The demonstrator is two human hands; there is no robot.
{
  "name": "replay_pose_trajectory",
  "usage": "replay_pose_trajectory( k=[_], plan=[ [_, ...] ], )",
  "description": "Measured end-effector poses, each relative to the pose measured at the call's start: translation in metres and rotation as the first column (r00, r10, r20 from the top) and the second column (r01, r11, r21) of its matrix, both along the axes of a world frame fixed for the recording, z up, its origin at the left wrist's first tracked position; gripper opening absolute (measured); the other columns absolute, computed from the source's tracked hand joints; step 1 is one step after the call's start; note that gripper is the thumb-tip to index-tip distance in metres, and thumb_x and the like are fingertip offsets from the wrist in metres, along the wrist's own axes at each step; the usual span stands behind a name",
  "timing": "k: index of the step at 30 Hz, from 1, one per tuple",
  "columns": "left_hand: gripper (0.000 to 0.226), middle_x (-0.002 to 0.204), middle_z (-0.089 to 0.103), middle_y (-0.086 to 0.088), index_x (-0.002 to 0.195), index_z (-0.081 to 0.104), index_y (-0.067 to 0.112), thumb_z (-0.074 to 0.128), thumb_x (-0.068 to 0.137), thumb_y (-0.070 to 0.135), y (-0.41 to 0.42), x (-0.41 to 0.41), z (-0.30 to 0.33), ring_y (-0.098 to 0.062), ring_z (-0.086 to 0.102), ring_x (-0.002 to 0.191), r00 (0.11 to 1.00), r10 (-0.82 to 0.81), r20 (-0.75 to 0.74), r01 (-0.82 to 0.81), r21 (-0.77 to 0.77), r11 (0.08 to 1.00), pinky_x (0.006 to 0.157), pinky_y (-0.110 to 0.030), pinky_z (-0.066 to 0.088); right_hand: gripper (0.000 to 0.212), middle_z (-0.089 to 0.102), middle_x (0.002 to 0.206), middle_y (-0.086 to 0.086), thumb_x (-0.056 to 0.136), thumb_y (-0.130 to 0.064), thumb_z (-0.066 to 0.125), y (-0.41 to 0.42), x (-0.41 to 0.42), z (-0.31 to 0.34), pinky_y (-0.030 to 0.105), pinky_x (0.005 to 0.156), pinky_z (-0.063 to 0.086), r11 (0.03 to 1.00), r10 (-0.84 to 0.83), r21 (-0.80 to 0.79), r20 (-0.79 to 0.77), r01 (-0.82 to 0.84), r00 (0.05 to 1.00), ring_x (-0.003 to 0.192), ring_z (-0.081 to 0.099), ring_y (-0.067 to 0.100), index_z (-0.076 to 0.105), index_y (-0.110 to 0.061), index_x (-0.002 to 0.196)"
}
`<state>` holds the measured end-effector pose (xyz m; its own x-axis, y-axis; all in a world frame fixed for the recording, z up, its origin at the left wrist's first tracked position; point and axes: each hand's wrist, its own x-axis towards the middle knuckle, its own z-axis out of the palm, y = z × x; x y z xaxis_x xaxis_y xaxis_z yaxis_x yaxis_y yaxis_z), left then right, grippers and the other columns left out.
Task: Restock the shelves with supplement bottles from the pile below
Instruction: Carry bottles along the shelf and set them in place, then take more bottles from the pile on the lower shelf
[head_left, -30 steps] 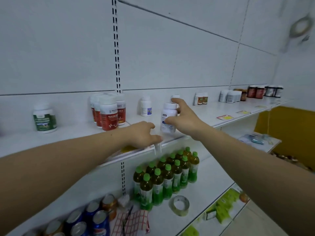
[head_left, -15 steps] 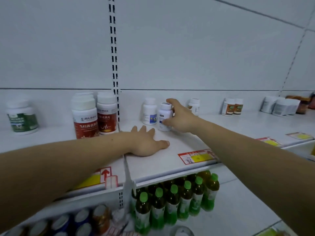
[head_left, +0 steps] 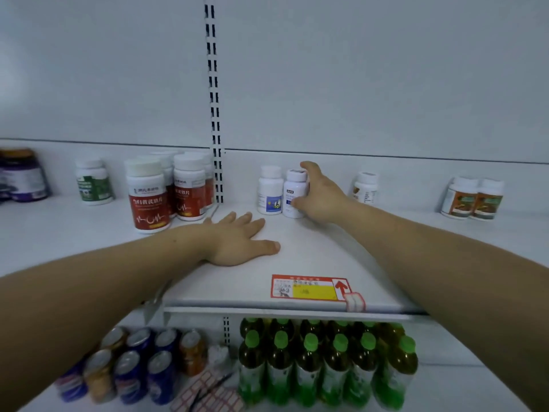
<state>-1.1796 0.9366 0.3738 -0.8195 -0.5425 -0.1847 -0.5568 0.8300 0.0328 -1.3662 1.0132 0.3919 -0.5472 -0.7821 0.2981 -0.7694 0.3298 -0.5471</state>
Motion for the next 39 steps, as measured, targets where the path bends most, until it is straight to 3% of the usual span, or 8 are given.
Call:
replay_pose_trajectory(
  k=[10, 14, 19, 23, 27, 33, 39],
  plan=[
    [0.083, 0.16, -0.002, 0.003, 0.151, 0.006, 0.032, 0.033, 0.084, 0.074, 0.001, -0.002, 0.005, -0.019, -0.004, 0.147, 0.998, 0.027, -0.05, -0.023, 0.078, 0.997, 0.117, -0.049, 0.0, 0.071, 0.046, 0.135, 0.014, 0.09, -0.025, 0.06, -0.006, -0.006, -0.002, 0.031, 0.085, 0.037, 0.999, 0.003, 0.038, -0.083, 0.0, 0.997, 0.116, 0.051, 0.032, 0.018, -0.018, 0.147],
    [0.082, 0.159, 0.008, 0.003, 0.151, 0.014, 0.029, 0.043, 0.085, 0.068, 0.003, 0.009, 0.018, -0.017, 0.01, 0.146, 0.986, 0.068, -0.149, -0.045, 0.152, 0.987, 0.117, -0.033, 0.007, 0.082, 0.038, 0.138, 0.014, 0.085, -0.034, 0.065, -0.002, 0.002, 0.011, 0.032, 0.089, 0.038, 0.997, -0.005, 0.078, -0.107, 0.014, 0.994, 0.12, 0.047, 0.033, 0.015, -0.019, 0.149],
    [0.077, 0.156, 0.021, 0.005, 0.149, 0.022, 0.03, 0.051, 0.085, 0.061, 0.002, 0.06, 0.05, -0.017, 0.024, 0.142, 0.961, 0.09, -0.262, -0.058, 0.129, 0.99, 0.114, -0.031, 0.017, 0.074, 0.03, 0.146, 0.01, 0.086, -0.047, 0.059, -0.001, 0.046, 0.052, 0.036, 0.101, 0.035, 0.999, 0.019, 0.052, -0.253, -0.006, 0.967, 0.131, 0.037, 0.031, 0.026, -0.021, 0.147],
    [0.061, 0.146, 0.041, 0.004, 0.142, 0.035, 0.029, 0.053, 0.089, 0.052, -0.001, 0.129, 0.067, -0.016, 0.039, 0.129, 0.937, 0.107, -0.331, -0.077, 0.104, 0.992, 0.102, -0.025, 0.027, 0.071, 0.032, 0.15, 0.008, 0.089, -0.051, 0.055, -0.026, 0.117, 0.083, 0.035, 0.105, 0.032, 0.985, 0.166, 0.101, -0.321, -0.141, 0.932, 0.134, 0.036, 0.027, 0.029, -0.02, 0.147],
    [0.071, 0.155, 0.024, 0.008, 0.147, 0.024, 0.032, 0.052, 0.087, 0.056, -0.022, 0.225, 0.071, -0.014, 0.026, 0.14, 0.913, 0.225, -0.339, -0.217, 0.061, 0.974, 0.111, -0.027, 0.02, 0.069, 0.034, 0.152, 0.006, 0.089, -0.055, 0.053, -0.066, 0.208, 0.101, 0.035, 0.106, 0.031, 0.959, 0.284, 0.107, -0.333, -0.263, 0.899, 0.136, 0.035, 0.025, 0.033, -0.02, 0.146],
    [0.073, 0.158, 0.015, 0.007, 0.149, 0.022, 0.029, 0.054, 0.088, 0.053, -0.062, 0.397, 0.052, -0.013, 0.018, 0.143, 0.86, 0.406, -0.308, -0.428, -0.004, 0.904, 0.113, -0.026, 0.014, 0.067, 0.036, 0.151, 0.004, 0.09, -0.054, 0.051, -0.143, 0.378, 0.098, 0.031, 0.104, 0.031, 0.853, 0.52, 0.167, -0.356, -0.495, 0.776, 0.135, 0.036, 0.024, 0.035, -0.02, 0.146],
    [0.072, 0.155, 0.024, 0.004, 0.148, 0.026, 0.027, 0.056, 0.087, 0.051, -0.088, 0.555, 0.019, -0.016, 0.03, 0.138, 0.727, 0.62, -0.296, -0.625, 0.088, 0.775, 0.112, -0.031, 0.024, 0.068, 0.033, 0.153, 0.003, 0.091, -0.054, 0.05, -0.205, 0.553, 0.073, 0.032, 0.105, 0.03, 0.693, 0.718, 0.242, -0.318, -0.679, 0.62, 0.137, 0.033, 0.024, 0.031, -0.021, 0.147]
  ],
)
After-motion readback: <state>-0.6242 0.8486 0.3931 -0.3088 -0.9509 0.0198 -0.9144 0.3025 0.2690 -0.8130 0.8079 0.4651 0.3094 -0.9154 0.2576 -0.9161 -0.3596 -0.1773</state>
